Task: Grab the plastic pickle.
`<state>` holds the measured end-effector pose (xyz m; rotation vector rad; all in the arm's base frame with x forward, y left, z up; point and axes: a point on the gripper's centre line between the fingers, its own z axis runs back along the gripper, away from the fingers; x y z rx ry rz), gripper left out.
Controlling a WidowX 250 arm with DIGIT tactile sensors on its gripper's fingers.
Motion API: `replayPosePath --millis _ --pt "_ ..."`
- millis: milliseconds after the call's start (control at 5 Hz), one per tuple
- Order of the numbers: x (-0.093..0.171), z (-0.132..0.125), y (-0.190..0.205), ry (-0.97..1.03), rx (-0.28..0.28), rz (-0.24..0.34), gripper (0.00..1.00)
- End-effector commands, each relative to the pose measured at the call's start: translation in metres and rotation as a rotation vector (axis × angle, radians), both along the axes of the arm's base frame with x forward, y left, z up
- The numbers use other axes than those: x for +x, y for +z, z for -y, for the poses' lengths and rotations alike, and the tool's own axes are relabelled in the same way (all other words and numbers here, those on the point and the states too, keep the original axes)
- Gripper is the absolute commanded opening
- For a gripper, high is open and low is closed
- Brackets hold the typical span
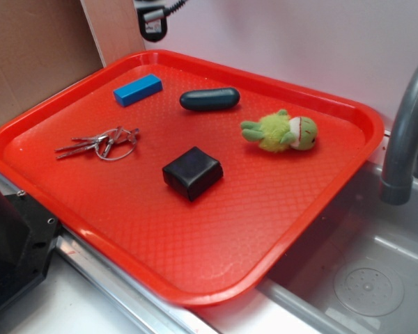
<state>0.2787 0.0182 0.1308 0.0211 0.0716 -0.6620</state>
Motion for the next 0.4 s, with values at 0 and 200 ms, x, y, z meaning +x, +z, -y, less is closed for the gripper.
replayPosePath --millis 0,200 --pt "0.036 0.014 0.009 0.046 0.006 0.100 1.00" --pt "0.054 0.015 -0.003 0.078 0.006 0.083 1.00"
